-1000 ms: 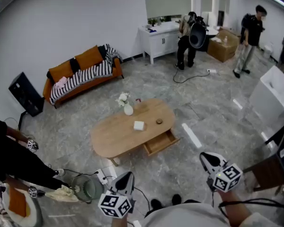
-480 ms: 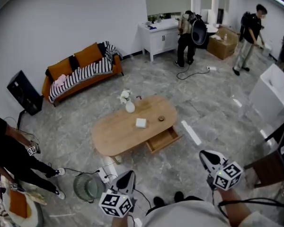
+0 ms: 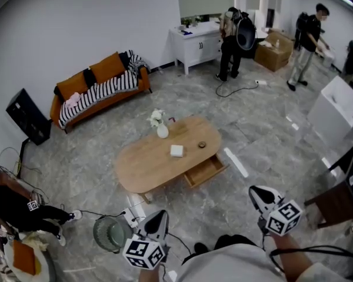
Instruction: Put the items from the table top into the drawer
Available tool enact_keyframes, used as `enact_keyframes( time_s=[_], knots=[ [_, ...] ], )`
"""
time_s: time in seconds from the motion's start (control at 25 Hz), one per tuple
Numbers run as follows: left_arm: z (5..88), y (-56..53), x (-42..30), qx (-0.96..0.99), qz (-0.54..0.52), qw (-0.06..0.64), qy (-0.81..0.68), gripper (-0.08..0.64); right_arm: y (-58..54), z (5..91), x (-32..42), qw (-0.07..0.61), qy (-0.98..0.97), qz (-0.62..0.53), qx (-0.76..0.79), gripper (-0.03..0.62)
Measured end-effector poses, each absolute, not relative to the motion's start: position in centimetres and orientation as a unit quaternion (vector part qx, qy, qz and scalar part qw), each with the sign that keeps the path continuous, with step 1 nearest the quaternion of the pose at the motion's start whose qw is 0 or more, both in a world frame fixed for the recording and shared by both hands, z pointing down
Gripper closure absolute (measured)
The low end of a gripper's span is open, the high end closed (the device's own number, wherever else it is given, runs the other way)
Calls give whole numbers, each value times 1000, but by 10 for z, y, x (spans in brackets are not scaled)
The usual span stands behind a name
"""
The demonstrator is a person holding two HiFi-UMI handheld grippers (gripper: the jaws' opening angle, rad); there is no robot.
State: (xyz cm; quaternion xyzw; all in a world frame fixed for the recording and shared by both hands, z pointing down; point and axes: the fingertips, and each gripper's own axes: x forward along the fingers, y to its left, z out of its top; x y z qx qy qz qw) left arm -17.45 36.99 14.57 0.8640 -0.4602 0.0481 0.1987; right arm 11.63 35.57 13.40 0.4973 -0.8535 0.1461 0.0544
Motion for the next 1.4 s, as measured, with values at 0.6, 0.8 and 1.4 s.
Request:
enact_keyframes(
  time_s=[0.6,0.8,1.4],
  knots=[
    [156,360,-193,852,55,207,-477,559,334,141,103,53,-859,162,483,557],
    [158,345,-191,847,57,210,-485,560,313,147,102,59,-863,171,472,557],
    [169,272,-169,835,62,216,-501,560,215,166,107,84,-881,181,428,557]
  ],
)
